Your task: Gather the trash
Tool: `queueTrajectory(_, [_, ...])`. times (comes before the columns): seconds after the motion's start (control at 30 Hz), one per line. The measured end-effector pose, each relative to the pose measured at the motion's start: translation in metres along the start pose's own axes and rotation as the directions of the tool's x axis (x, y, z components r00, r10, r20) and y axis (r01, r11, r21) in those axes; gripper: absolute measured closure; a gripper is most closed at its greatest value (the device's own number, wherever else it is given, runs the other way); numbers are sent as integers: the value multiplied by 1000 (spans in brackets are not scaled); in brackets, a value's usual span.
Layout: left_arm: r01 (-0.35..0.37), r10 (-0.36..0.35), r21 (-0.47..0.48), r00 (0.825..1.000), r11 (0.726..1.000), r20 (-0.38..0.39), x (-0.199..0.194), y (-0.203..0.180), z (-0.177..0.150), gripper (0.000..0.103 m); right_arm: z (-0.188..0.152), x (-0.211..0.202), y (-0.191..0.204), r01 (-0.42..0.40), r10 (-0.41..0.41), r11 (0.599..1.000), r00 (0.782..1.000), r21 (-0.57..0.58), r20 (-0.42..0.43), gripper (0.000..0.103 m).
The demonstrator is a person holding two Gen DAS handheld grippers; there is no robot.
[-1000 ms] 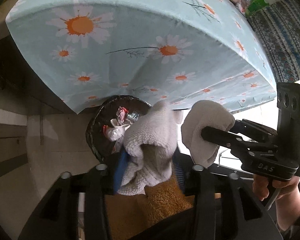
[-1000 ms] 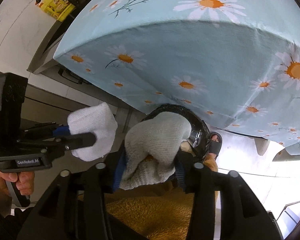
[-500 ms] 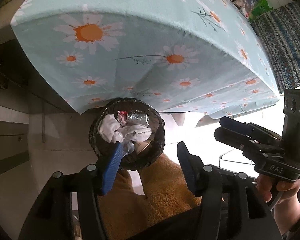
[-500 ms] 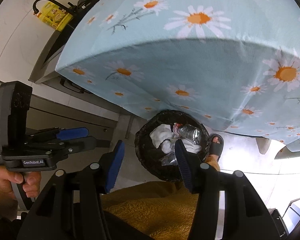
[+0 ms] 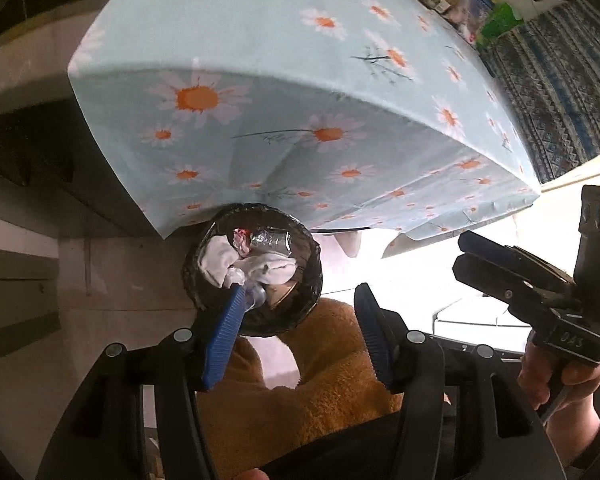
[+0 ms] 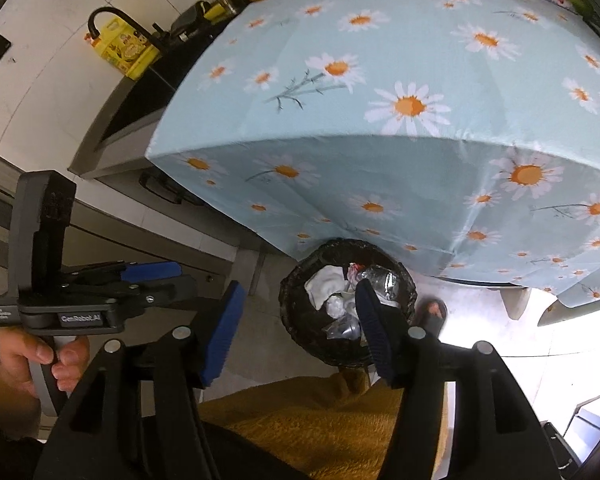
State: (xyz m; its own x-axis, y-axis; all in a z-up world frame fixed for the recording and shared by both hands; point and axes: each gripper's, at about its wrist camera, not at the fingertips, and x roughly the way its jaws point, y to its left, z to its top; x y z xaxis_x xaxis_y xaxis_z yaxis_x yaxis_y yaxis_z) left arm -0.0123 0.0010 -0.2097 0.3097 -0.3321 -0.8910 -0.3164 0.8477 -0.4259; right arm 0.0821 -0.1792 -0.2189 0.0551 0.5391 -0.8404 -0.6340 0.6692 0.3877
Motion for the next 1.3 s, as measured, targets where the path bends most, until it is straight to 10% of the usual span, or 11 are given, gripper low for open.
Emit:
queueTrajectory(0.1, [-3,2,21,999,1000,35,-13,-7,-1,22,1,-15,3,11,-11,1000,999,-13,35,44])
queueTrajectory(0.57, [-70,44,118,977,991,210,-76,-71,23,7,26,-90,-7,16,-11,1000,980,-24,197,22])
queueTrajectory(1.3, [-174,101,162,920,971,379,-135,-161,34,7,47,-189,-30,71,-51,997,931,-43,361,5])
